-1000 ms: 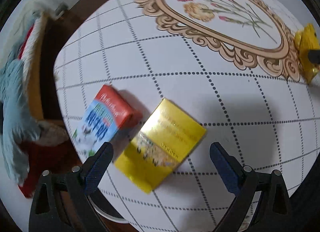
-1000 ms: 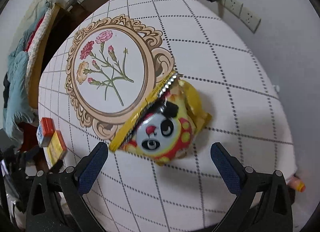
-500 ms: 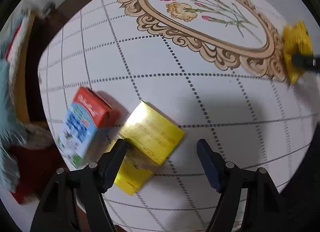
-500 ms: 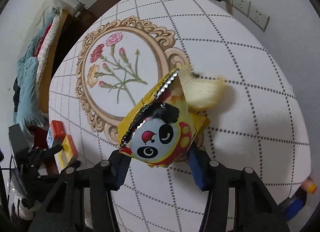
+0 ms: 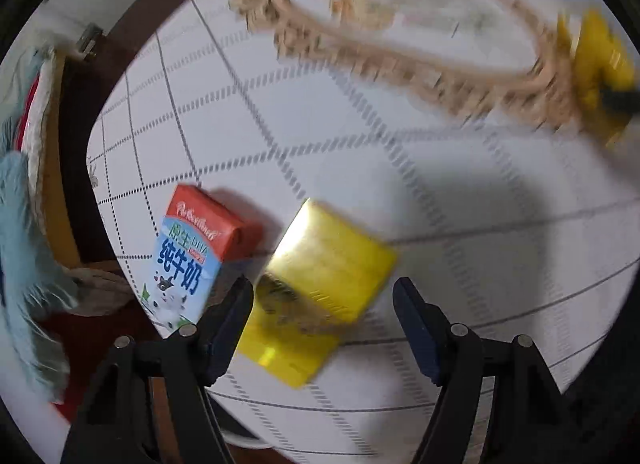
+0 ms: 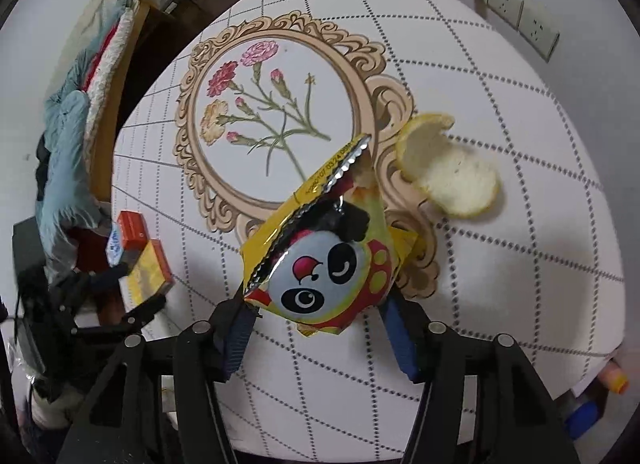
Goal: Collect trash
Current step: 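Grasp the yellow cigarette pack with the left tool while the right tool grasps the panda chip bag, then lift the yellow pack and the chip bag off the table toward the bin, then open both tools over the bin to drop the pack and chip bag, then move both open tools back from the bin toward the table, then grasp the Perfectland milk carton with the right tool while the left tool grasps the white tissue, then lift the milk carton and tissue and carry them over the bin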
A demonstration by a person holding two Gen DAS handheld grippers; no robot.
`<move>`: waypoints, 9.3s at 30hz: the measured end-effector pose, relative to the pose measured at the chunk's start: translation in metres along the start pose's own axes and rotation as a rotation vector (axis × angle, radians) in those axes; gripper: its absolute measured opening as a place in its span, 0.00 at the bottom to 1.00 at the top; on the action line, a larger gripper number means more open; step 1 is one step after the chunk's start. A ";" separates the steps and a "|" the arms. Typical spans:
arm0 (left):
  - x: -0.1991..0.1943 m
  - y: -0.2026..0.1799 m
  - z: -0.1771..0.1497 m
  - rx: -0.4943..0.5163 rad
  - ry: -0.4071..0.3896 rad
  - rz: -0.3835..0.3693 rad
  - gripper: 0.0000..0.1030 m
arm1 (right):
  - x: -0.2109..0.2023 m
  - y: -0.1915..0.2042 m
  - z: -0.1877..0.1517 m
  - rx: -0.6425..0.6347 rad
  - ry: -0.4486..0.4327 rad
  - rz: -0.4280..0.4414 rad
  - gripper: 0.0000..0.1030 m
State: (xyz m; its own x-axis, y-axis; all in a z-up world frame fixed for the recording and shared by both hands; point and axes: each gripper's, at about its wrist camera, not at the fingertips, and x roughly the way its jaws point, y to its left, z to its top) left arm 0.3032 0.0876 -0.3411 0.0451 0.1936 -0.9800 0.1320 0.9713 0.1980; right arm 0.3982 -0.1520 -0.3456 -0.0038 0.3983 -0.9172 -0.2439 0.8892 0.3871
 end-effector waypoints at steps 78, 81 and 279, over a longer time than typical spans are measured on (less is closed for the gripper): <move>-0.174 0.081 -0.174 -0.700 -0.463 0.048 0.54 | -0.063 0.224 -0.055 -0.540 -0.129 -0.027 0.42; -0.176 0.114 -0.214 -0.781 -0.466 0.067 0.54 | -0.063 0.273 -0.070 -0.593 -0.140 0.023 0.42; 0.102 0.250 -0.392 -1.341 -0.106 -0.248 0.41 | 0.259 0.459 -0.170 -0.644 0.183 0.022 0.53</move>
State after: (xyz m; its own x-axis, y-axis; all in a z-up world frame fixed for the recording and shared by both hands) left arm -0.0474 0.4042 -0.3986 0.2442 0.0439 -0.9687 -0.9016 0.3782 -0.2101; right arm 0.1201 0.3211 -0.4210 -0.1660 0.3195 -0.9329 -0.7719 0.5467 0.3246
